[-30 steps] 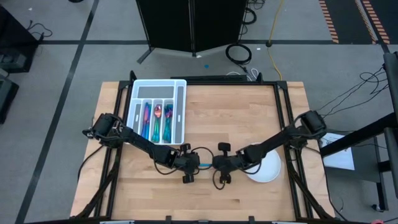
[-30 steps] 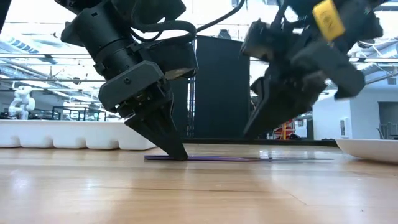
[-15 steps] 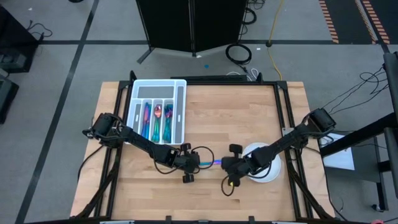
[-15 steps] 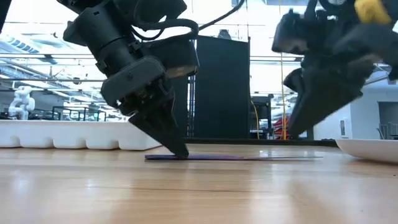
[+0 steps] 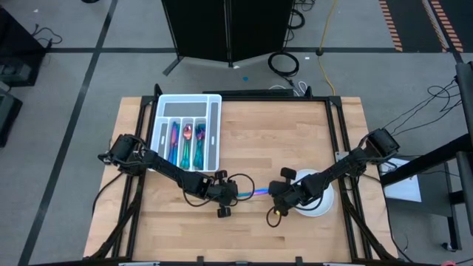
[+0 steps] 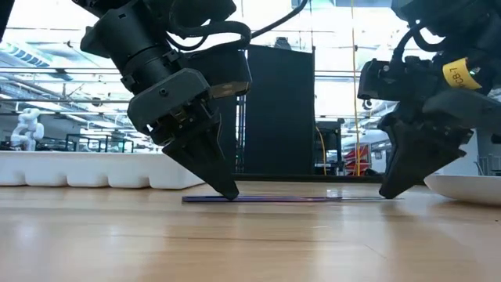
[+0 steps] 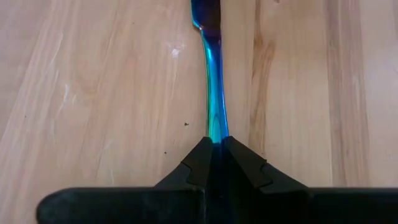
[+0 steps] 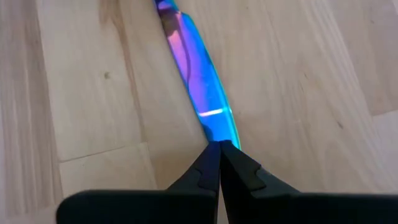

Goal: Sort silverware
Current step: Put the iridescent knife into the white silverware tray

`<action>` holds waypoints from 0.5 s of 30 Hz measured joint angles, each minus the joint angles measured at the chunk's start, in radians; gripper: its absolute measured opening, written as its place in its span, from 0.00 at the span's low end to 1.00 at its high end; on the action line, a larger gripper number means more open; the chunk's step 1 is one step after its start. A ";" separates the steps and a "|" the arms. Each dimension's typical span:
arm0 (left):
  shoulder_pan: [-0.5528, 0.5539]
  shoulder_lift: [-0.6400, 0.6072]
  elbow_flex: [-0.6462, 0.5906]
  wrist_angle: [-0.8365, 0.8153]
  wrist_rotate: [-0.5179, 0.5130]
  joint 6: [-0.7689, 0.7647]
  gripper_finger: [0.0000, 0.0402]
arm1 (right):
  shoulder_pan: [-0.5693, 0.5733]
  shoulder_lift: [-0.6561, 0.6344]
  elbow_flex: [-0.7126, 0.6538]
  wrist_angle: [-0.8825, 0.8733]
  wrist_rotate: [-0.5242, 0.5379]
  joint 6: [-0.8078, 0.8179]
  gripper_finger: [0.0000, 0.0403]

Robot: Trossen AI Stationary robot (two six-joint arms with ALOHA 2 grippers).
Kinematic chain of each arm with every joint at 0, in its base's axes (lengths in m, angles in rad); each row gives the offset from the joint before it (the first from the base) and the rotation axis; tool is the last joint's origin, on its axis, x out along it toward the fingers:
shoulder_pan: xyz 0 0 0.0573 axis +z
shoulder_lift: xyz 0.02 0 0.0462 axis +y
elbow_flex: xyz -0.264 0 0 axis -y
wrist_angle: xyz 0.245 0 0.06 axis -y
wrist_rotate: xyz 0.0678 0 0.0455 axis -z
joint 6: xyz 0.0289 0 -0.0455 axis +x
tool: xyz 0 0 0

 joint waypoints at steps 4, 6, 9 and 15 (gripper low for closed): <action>0.000 0.000 0.000 0.007 -0.004 0.000 0.09 | -0.001 0.000 0.000 0.001 -0.006 0.004 0.00; -0.001 0.001 -0.002 0.028 -0.021 0.009 0.09 | -0.002 0.000 -0.001 0.003 -0.008 0.000 0.00; -0.007 -0.004 0.002 0.056 -0.040 0.042 0.09 | -0.008 0.003 -0.001 0.011 -0.010 -0.004 0.00; -0.008 -0.002 0.015 0.066 -0.040 0.082 0.18 | -0.031 0.000 -0.081 0.185 -0.029 -0.058 0.00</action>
